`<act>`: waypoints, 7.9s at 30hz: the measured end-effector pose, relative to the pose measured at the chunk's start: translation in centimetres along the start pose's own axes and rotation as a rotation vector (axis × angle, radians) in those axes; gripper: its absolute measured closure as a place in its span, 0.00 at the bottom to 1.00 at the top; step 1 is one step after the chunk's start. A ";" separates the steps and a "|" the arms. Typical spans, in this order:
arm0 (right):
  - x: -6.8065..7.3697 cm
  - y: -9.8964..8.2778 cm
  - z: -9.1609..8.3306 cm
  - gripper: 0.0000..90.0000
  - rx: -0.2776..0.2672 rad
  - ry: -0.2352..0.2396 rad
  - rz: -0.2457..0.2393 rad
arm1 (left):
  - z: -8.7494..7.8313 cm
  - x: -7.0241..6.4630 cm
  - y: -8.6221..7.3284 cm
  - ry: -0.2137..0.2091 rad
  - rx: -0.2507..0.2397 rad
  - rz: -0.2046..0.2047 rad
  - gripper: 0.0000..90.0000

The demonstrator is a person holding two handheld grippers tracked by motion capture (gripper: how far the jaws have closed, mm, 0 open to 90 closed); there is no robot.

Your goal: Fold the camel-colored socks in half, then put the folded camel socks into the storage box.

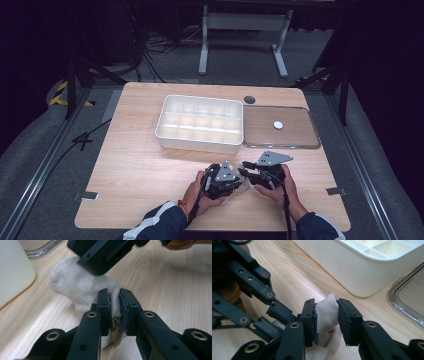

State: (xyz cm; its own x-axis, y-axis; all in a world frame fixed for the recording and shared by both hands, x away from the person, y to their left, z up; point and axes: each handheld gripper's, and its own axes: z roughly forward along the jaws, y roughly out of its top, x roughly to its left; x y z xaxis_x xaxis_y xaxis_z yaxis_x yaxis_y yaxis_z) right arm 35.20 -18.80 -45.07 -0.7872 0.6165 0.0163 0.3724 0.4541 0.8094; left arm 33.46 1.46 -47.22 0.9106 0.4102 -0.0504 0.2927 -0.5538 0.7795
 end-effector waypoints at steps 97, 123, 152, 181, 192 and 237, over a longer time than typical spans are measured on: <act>-0.6 -0.4 0.1 0.58 0.001 0.025 0.042 | 0.0 -1.6 -0.6 -0.012 0.011 0.127 0.89; -1.3 -1.3 2.3 0.71 0.139 0.225 0.180 | -5.2 -0.7 -1.9 -0.006 0.112 0.142 0.57; -1.6 -0.4 -2.3 0.77 0.005 0.023 0.024 | -12.1 7.4 -10.6 0.134 0.129 -0.074 0.17; -2.6 0.1 -4.1 0.77 -0.074 -0.038 0.028 | -11.9 7.6 -10.4 0.122 0.131 -0.060 0.16; -2.5 0.7 -4.5 0.77 -0.109 -0.046 0.023 | -11.9 7.6 -10.4 0.124 0.135 -0.058 0.15; -4.4 7.7 -4.3 0.76 -0.207 -0.084 -0.072 | -11.9 7.6 -10.4 0.126 0.136 -0.059 0.15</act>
State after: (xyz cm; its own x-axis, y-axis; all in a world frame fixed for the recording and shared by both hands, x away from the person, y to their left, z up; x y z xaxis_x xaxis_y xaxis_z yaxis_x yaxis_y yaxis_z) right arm 39.40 -20.78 -36.38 -0.7608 0.6430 -0.0875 0.2013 0.3621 0.9101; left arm 33.90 18.94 -48.28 0.8491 0.5281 -0.0084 0.3894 -0.6152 0.6854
